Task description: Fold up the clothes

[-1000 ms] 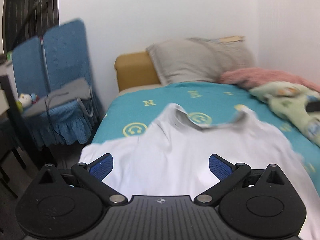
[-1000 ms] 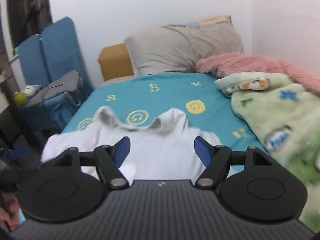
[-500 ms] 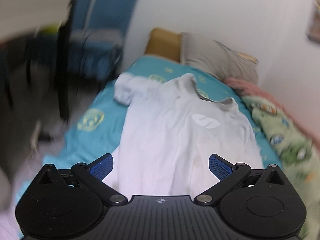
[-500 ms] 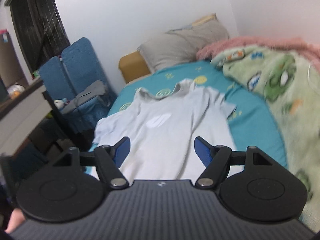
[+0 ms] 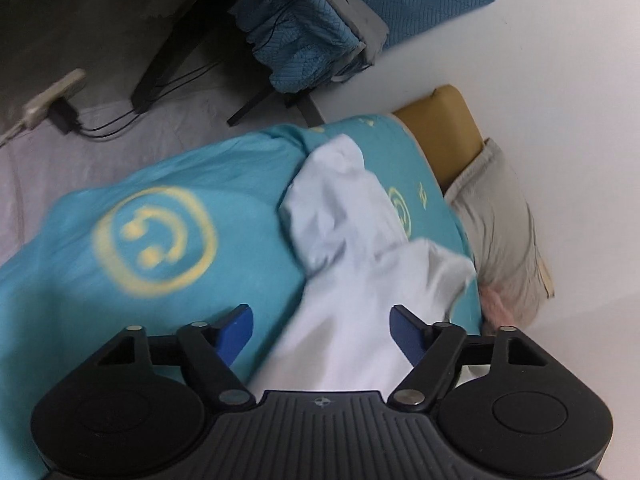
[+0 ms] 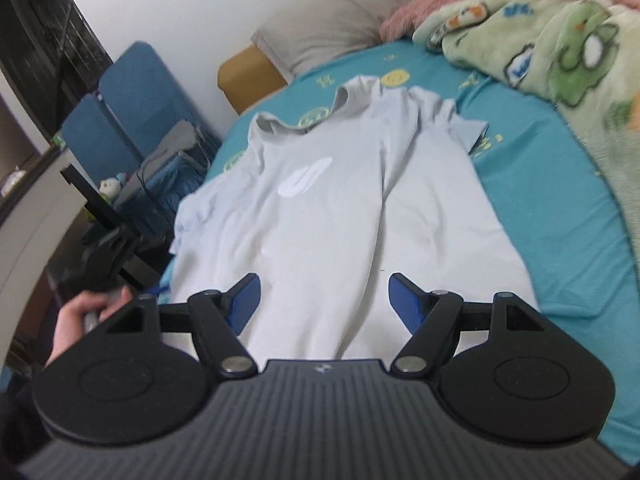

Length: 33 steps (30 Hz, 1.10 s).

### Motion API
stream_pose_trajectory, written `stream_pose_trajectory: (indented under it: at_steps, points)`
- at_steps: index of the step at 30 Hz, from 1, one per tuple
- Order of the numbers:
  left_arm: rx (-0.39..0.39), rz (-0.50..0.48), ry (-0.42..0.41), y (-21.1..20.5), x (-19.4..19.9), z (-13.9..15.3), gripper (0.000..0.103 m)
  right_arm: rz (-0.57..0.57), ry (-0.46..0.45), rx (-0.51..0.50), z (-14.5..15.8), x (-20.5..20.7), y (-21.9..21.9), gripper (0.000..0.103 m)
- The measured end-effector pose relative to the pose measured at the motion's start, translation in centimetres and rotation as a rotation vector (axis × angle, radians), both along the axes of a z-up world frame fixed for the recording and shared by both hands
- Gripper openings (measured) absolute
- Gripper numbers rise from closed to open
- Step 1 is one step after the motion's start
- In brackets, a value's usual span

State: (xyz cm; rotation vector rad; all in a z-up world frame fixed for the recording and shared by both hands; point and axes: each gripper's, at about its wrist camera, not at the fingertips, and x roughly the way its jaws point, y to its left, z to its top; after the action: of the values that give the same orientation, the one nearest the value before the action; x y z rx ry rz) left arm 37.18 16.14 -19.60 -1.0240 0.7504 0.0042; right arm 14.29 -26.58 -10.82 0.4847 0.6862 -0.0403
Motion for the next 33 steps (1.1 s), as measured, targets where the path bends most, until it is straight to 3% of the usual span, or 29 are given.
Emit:
stream_pose_trajectory:
  at_steps: [3,5,8,10,13,16,19,24,26,30,33]
  points:
    - [-0.040,0.042,-0.057,0.1,3.2,-1.2,0.073,0.005,0.042,0.016,-1.7,1.8,-0.2,0.072]
    - [-0.042,0.054,-0.075,0.0,5.0,-1.5,0.068,0.008,0.060,-0.041,-2.2,2.7,0.2,0.072]
    - [-0.003,0.068,-0.063,0.0,6.9,-1.6,0.044,0.019,0.077,-0.065,-2.9,3.6,0.5,0.072]
    - [0.062,0.077,-0.050,0.0,7.9,-1.4,0.015,0.024,0.096,-0.039,-3.4,3.8,0.6,0.072]
    - [0.188,0.084,-0.065,0.1,8.6,0.1,0.004,0.015,0.114,-0.003,-3.8,3.5,0.4,0.072]
    - [0.409,0.083,-0.072,-0.4,9.3,3.2,0.004,-0.012,0.095,-0.047,-3.2,3.1,0.4,0.072]
    - [0.605,0.063,-0.002,-1.8,10.6,4.8,0.005,-0.042,0.066,-0.113,-2.4,2.8,0.4,0.072]
    - [0.616,-0.035,0.049,-2.6,8.6,5.6,0.021,-0.071,0.053,-0.147,-2.0,2.8,0.0,0.072]
    - [0.589,-0.132,0.083,-2.6,6.2,6.3,0.022,-0.077,0.042,-0.150,-1.8,2.6,-0.1,0.072]
    - [0.596,-0.329,0.101,-3.1,-1.9,8.9,0.037,-0.088,0.017,-0.153,-1.1,2.2,-0.5,0.072]
    - [0.634,-0.434,0.151,-3.5,-9.3,10.3,0.037,-0.093,0.000,-0.163,-0.6,1.4,-0.6,0.072]
